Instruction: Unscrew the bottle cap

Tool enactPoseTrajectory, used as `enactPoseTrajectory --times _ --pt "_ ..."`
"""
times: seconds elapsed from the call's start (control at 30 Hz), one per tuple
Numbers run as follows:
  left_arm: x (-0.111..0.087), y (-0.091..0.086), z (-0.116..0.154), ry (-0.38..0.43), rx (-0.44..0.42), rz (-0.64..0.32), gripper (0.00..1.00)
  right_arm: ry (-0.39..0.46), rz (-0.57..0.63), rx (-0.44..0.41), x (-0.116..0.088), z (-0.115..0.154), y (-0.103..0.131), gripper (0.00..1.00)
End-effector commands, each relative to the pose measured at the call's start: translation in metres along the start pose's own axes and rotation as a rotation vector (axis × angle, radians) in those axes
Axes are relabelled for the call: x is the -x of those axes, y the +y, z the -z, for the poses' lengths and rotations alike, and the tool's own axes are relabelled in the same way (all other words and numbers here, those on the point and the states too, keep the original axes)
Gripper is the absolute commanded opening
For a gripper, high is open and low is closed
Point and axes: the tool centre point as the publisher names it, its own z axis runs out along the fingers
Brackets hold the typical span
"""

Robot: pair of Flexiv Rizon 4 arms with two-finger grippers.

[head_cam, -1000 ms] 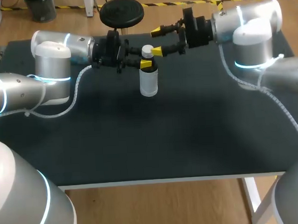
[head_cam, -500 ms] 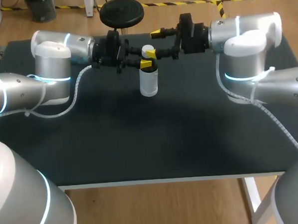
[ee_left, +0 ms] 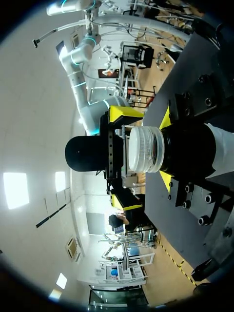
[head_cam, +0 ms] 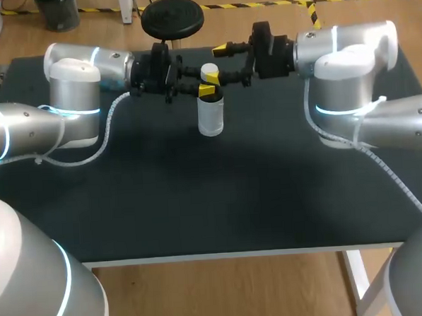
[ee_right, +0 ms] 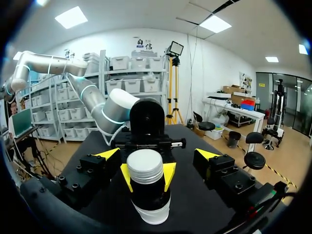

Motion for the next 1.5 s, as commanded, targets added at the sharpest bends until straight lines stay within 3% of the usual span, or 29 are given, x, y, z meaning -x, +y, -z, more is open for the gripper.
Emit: enactPoseTrajectory --times 0.03,0.53,0.63,0.9,1.13,1.5 --pt "0.0014 0.0004 0.0004 0.004 -0.001 0.000 0.00 -0.003 -0.001 -0.004 -0.0002 -0.0015 -0.0016 1.00" --pt "0.0014 0.0004 0.0004 0.004 -0.001 0.000 0.00 0.006 0.004 0.002 0.0016 -0.0035 -0.0008 1.00" --pt "0.0014 0.0004 0.0004 0.004 -0.001 0.000 0.00 0.011 0.005 0.003 0.0012 -0.0043 -0.0008 0.80" --pt "0.0014 0.0004 0.0004 0.004 -0.001 0.000 0.00 0.019 0.004 0.000 0.0009 -0.0048 -0.0018 0.00" --pt "0.0014 0.0004 0.0004 0.004 -0.001 0.000 0.00 0.058 0.025 0.000 0.0034 -0.0042 -0.0018 0.00" --pt "0.0014 0.0004 0.0004 0.004 -0.001 0.000 0.00 0.369 0.094 -0.018 0.0051 -0.0052 -0.0019 0.00"
